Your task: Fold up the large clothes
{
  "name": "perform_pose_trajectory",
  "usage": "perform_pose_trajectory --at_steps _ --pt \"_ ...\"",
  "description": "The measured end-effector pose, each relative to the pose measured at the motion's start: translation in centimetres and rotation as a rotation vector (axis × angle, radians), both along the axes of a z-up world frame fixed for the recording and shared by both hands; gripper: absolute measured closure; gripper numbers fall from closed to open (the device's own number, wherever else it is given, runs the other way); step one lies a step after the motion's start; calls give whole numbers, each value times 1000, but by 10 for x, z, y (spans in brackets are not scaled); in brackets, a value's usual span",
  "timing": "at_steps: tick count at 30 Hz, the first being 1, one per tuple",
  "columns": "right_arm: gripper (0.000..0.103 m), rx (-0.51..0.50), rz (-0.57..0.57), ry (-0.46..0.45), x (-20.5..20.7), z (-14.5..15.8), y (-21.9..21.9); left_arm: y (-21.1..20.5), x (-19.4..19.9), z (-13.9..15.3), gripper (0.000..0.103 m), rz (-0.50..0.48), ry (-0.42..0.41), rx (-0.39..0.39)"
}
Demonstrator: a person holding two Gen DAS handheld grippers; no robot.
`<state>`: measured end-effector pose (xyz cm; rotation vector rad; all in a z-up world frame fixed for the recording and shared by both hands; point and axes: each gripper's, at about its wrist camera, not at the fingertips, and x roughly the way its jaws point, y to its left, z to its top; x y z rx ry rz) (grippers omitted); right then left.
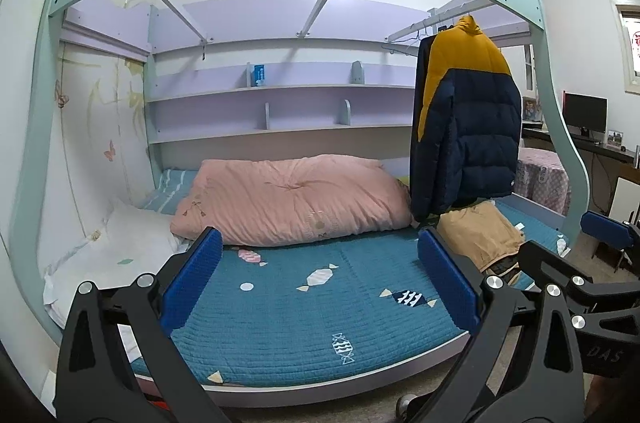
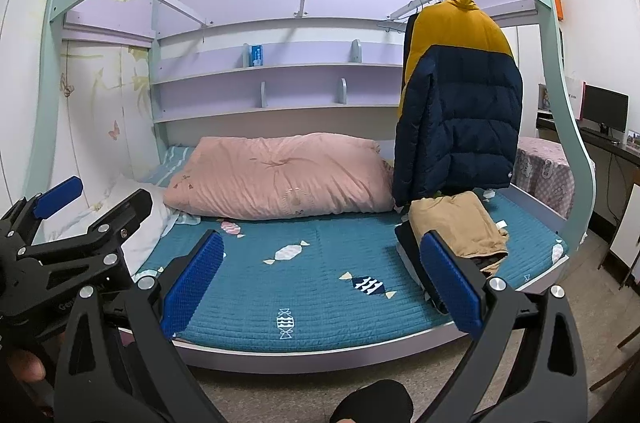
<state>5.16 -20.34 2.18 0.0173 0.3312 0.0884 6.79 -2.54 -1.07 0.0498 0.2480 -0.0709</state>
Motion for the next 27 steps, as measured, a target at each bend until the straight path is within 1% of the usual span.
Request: perform_pose_trajectory --at_steps 6,27 --pt "8 -3 1 0 1 -1 2 -1 -1 -1 5 -8 -4 -13" --pt "8 1 -5 3 -1 -1 4 -2 -1 -2 5 -3 -13 -4"
